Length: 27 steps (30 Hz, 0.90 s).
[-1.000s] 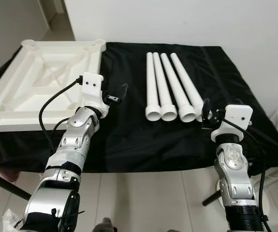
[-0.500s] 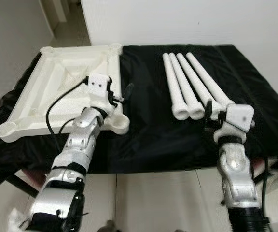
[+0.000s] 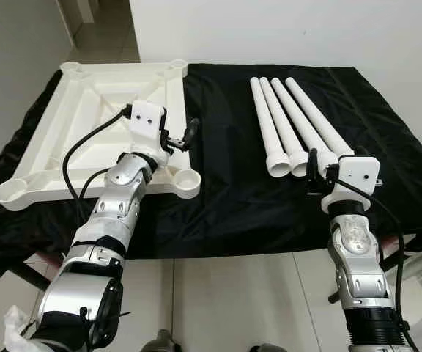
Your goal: Building children table
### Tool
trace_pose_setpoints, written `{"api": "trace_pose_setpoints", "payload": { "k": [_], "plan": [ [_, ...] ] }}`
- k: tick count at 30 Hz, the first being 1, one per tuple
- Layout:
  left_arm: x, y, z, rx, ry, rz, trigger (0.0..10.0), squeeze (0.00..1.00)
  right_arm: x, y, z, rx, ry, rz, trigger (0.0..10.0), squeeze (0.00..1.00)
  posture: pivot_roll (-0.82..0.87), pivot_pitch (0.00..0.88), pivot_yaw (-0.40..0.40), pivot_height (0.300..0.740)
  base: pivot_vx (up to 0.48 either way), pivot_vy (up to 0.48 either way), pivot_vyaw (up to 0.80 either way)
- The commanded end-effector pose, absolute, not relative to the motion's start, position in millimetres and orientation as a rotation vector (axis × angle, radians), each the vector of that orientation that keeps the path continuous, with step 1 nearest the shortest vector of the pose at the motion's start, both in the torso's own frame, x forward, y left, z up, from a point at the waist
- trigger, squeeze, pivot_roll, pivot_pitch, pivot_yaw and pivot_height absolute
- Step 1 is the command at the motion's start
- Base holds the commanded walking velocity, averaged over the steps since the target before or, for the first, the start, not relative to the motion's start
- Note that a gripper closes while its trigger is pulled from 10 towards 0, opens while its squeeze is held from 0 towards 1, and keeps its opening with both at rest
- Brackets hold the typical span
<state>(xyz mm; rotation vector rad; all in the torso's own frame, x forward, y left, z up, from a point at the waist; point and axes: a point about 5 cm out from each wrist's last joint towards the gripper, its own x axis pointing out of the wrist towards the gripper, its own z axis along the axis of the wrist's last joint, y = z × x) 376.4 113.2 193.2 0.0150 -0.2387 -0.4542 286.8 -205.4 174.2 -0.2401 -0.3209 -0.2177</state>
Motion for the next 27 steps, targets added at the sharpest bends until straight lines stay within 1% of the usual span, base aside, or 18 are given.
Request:
{"api": "trace_pose_setpoints", "payload": {
  "k": [1, 5, 6, 13, 20, 27],
  "plan": [
    [377.9, 111.1, 195.1, 0.015, -0.234, -0.455, 10.0, 0.00, 288.6, -207.6, 174.3, -0.235, -0.313, -0.211, 10.0, 0.00, 0.01, 0.000, 0.028, 0.740, 0.000, 0.000, 0.00],
    [378.5, 109.7, 197.1, 0.009, -0.238, -0.457, 10.0, 0.00, 289.0, -209.4, 174.1, -0.233, -0.309, -0.209, 10.0, 0.00, 0.02, 0.000, 0.023, 0.740, 0.000, 0.000, 0.00],
    [378.8, 107.1, 200.7, 0.014, -0.247, -0.487, 10.0, 0.00, 291.9, -211.3, 176.2, -0.240, -0.308, -0.194, 10.0, 0.00, 0.02, 0.000, 0.020, 0.740, 0.000, 0.000, 0.00],
    [377.4, 104.7, 203.6, 0.024, -0.261, -0.524, 10.0, 0.00, 296.8, -212.5, 180.3, -0.241, -0.314, -0.182, 10.0, 0.00, 0.02, 0.000, 0.013, 0.740, 0.000, 0.000, 0.00],
    [374.3, 104.8, 208.1, 0.044, -0.274, -0.559, 10.0, 0.00, 304.9, -206.8, 187.3, -0.212, -0.332, -0.158, 10.0, 0.00, 0.05, 0.039, 0.001, 0.740, 0.000, 0.000, 0.00],
    [372.4, 102.3, 210.8, 0.047, -0.286, -0.584, 10.0, 0.00, 307.2, -207.3, 189.7, -0.216, -0.341, -0.150, 10.0, 0.00, 0.06, 0.042, -0.003, 0.740, 0.000, 0.000, 0.00]
  ]
}}
